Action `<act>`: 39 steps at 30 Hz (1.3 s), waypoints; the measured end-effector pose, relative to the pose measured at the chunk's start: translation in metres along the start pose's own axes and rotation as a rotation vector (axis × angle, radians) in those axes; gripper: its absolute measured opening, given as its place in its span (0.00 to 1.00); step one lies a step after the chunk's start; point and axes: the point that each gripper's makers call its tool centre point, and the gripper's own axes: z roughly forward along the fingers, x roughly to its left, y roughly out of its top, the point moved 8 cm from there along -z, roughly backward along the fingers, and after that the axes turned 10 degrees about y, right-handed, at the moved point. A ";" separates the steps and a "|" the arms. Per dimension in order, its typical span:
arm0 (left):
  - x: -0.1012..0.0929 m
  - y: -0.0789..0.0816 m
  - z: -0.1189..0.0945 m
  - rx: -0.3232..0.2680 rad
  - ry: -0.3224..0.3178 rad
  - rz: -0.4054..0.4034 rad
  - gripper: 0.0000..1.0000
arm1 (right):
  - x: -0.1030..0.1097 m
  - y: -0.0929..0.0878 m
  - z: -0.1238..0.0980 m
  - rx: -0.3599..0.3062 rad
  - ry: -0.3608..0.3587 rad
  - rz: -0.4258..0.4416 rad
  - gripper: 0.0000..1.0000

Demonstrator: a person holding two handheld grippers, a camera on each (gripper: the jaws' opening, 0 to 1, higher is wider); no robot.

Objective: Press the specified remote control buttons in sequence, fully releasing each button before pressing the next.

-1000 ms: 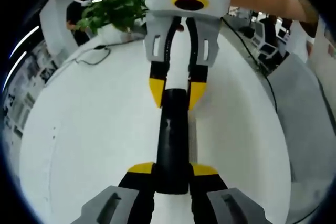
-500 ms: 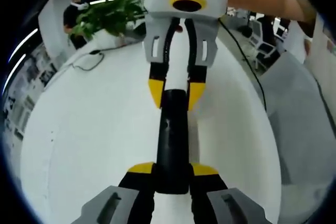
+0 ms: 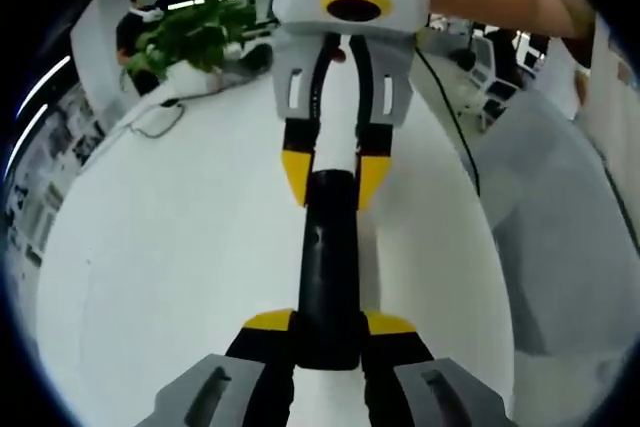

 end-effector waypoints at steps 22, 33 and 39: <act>-0.047 -0.014 0.007 -0.011 -0.026 -0.025 0.24 | 0.036 -0.006 0.024 -0.012 0.035 0.003 0.21; -0.057 -0.023 0.013 -0.015 -0.021 -0.027 0.24 | 0.045 -0.007 0.035 -0.018 0.040 0.004 0.21; -0.061 -0.026 0.015 -0.035 -0.020 -0.030 0.24 | 0.049 -0.011 0.038 -0.022 0.039 0.005 0.21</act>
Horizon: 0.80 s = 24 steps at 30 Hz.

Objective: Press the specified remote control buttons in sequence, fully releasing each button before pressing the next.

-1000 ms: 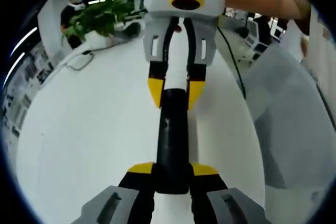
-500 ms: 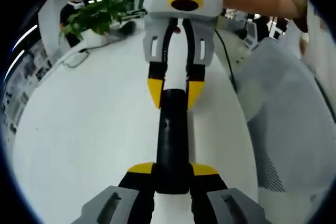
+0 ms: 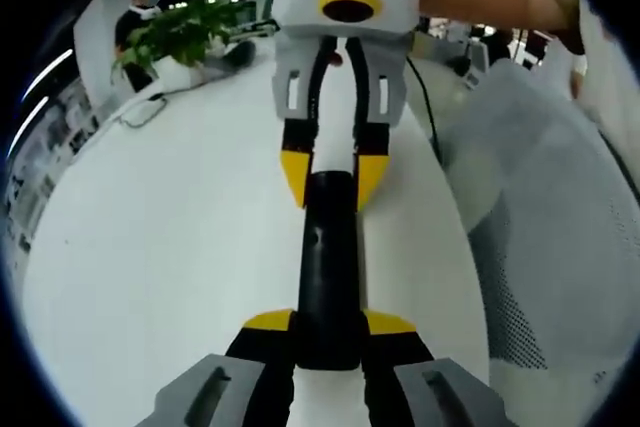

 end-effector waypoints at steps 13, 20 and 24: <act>-0.003 -0.008 0.001 -0.043 0.008 -0.015 0.24 | 0.002 0.000 0.006 -0.010 -0.003 -0.007 0.21; -0.005 -0.010 0.002 -0.070 0.017 -0.013 0.24 | 0.003 -0.001 0.006 -0.015 -0.006 -0.004 0.21; -0.006 -0.011 0.002 -0.082 0.017 -0.017 0.24 | 0.003 -0.001 0.006 -0.016 -0.008 -0.001 0.21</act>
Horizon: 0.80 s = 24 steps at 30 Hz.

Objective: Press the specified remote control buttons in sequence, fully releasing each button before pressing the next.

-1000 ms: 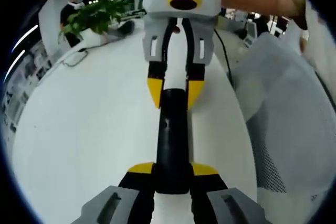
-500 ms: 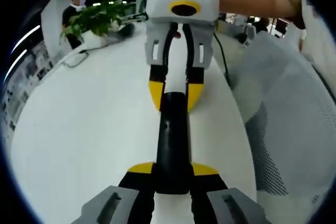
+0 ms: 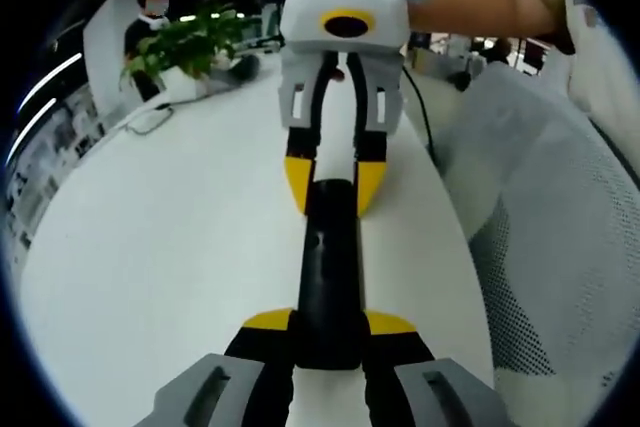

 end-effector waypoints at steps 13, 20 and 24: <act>-0.001 -0.004 -0.001 -0.054 0.015 -0.024 0.25 | 0.001 0.001 0.000 0.004 -0.011 0.003 0.21; -0.003 -0.006 -0.002 -0.075 0.030 -0.040 0.24 | 0.001 0.001 0.000 0.012 -0.014 -0.001 0.21; -0.004 -0.005 -0.003 -0.078 0.032 -0.042 0.24 | 0.001 0.002 0.000 0.018 -0.014 0.003 0.22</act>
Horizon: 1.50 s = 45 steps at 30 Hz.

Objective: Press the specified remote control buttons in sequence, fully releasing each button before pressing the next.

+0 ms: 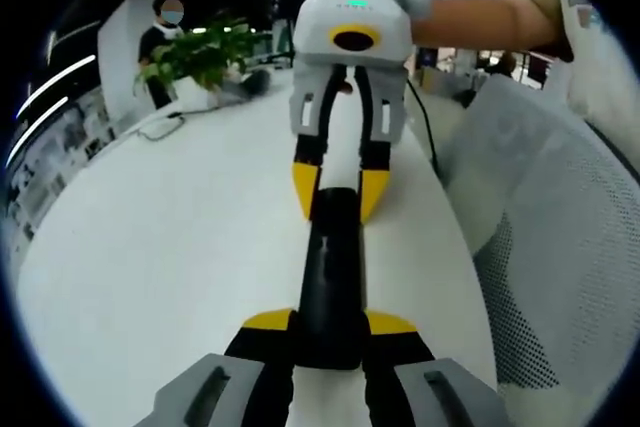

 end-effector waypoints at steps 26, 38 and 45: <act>0.001 0.000 0.000 0.002 -0.002 0.004 0.24 | 0.002 -0.001 -0.039 0.048 -0.016 -0.003 0.00; 0.001 -0.001 0.001 0.005 -0.003 0.006 0.24 | 0.002 0.005 -0.037 0.135 0.023 -0.038 0.00; -0.001 0.000 0.000 0.006 -0.002 0.006 0.24 | 0.001 0.004 -0.030 0.194 0.050 -0.030 0.00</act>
